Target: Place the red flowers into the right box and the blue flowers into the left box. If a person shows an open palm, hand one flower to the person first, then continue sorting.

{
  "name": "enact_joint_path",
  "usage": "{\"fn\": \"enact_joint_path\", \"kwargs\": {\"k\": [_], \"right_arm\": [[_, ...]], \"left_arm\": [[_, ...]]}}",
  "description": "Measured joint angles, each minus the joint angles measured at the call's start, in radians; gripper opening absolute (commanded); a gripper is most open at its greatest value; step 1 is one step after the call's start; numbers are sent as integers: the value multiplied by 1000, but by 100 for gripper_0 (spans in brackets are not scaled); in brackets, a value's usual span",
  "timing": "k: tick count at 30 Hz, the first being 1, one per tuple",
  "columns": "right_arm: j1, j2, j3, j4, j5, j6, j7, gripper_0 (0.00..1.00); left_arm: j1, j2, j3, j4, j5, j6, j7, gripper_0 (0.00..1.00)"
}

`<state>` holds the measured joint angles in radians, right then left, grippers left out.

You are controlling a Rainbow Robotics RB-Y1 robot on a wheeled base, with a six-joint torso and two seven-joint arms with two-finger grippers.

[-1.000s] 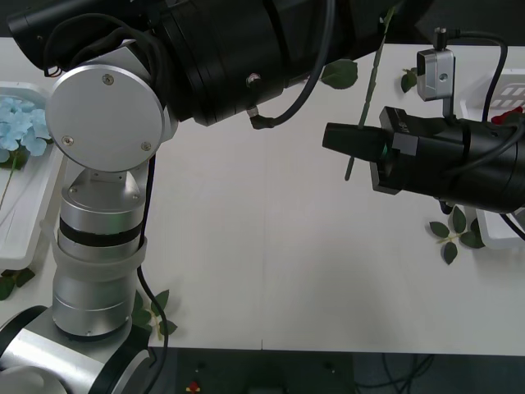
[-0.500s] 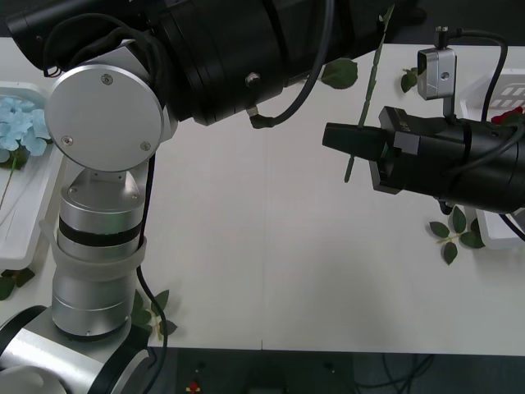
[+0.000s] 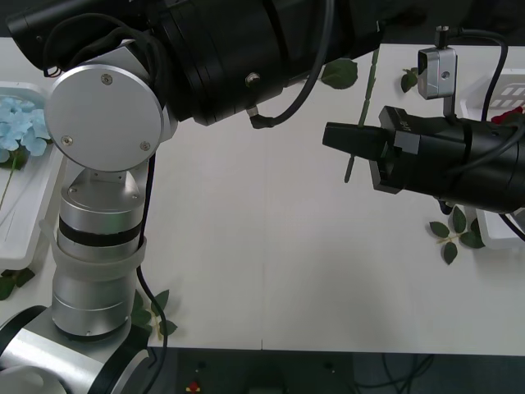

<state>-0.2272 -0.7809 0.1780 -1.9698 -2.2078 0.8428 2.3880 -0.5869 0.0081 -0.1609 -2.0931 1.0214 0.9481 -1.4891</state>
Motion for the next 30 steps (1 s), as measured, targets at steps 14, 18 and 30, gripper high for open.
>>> {"fn": "enact_joint_path", "kwargs": {"k": [14,18,30], "right_arm": [[0,0,-28,4,22,-53,0,0],[15,-5,-104,5,88,-82,-9,0],[261,-223,-440,82,363,-100,-236,0]], "left_arm": [[0,0,0,0,0,0,0,100],[0,0,0,0,0,0,0,100],[0,2,0,0,1,0,0,100]]}}
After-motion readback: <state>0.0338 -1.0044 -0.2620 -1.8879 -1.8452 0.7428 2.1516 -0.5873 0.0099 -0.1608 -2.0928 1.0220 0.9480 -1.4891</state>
